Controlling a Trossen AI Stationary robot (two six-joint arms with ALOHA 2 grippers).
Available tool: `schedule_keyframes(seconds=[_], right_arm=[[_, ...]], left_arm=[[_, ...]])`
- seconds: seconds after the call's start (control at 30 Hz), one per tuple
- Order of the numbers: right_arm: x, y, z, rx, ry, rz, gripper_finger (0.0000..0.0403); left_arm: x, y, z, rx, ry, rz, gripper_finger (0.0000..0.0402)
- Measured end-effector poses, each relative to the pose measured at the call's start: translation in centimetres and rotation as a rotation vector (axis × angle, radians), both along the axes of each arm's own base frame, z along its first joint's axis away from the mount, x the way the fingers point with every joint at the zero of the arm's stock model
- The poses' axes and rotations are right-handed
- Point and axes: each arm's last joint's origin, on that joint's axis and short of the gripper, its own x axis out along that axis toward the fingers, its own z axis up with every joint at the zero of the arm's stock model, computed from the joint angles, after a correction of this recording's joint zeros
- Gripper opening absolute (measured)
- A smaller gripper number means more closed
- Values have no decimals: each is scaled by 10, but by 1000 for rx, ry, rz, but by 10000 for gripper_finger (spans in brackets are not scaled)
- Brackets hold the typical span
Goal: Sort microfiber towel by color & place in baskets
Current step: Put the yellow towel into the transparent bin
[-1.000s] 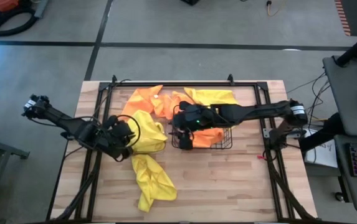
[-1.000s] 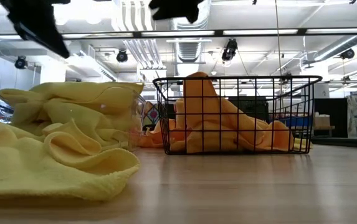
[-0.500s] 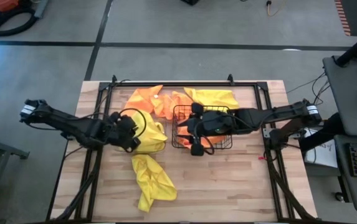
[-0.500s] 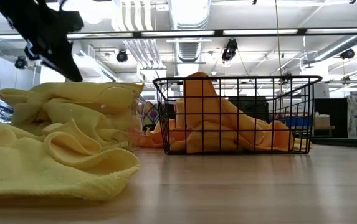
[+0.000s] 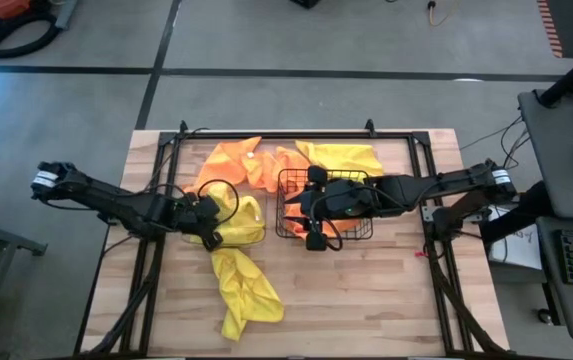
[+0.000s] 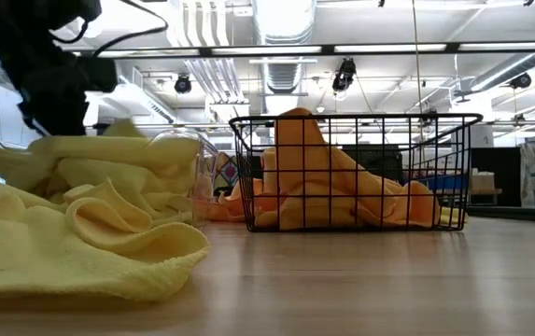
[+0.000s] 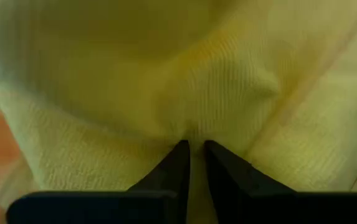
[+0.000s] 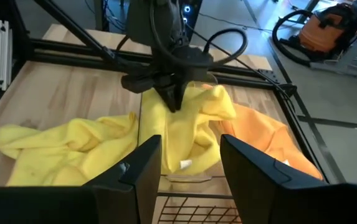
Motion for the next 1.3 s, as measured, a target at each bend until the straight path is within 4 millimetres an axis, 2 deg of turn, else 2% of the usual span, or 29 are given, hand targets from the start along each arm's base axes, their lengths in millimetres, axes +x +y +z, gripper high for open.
schedule_keyframes(seconds=[0.2,0.37,0.6,0.83,0.93,1.03,1.13,1.3], right_arm=[[0,0,-1,0,2,0,161],[0,-1,-1,-9,-2,-18,157],[0,-1,-1,-12,0,-23,160],[0,-1,-2,-18,17,-21,156],[-1,-1,-3,-21,27,-20,157],[-1,-1,-3,-23,31,-19,157],[-1,-1,-4,-24,34,-19,155],[-1,-1,-7,-21,39,-20,158]], left_arm=[[-5,1,-13,-16,29,-4,38],[-4,0,-11,-25,26,-12,38],[5,-2,22,-14,-13,-66,38],[3,-2,60,10,22,-91,38],[5,-1,76,93,-10,-121,38],[7,4,89,250,-45,-95,38],[8,13,93,363,-52,-22,38],[9,29,86,392,12,42,38]])
